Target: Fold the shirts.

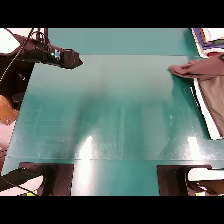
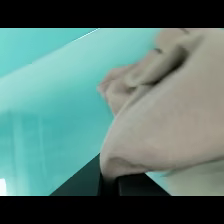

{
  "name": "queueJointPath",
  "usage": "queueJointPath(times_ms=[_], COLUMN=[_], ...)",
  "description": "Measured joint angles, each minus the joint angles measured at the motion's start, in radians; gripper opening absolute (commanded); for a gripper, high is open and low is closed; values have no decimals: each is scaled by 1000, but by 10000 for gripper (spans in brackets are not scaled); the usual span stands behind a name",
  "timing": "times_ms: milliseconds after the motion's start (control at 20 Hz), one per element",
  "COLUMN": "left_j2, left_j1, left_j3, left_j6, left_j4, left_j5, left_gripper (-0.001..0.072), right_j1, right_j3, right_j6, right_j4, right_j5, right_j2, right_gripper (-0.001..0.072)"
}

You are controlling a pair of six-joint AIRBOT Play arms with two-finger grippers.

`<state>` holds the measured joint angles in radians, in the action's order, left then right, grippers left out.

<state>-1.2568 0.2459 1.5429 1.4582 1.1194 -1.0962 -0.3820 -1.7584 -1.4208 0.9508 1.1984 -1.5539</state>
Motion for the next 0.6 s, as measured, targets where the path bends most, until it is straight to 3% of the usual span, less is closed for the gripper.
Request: queueJointPath(times_ms=[400,600], left_j2=[0,0], left_j1=[3,3], left_j3=[0,0], left_j6=[0,1], left_j4=[-1,-1], left_j5=[3,1], left_gripper=[27,28], right_j1=[-84,-90], right_j3=[-187,-244], right_j6=[-3,-36], right_j4=[-48,15], right_j5=[-48,-34], right_j2=[12,47], right_gripper=[16,17])
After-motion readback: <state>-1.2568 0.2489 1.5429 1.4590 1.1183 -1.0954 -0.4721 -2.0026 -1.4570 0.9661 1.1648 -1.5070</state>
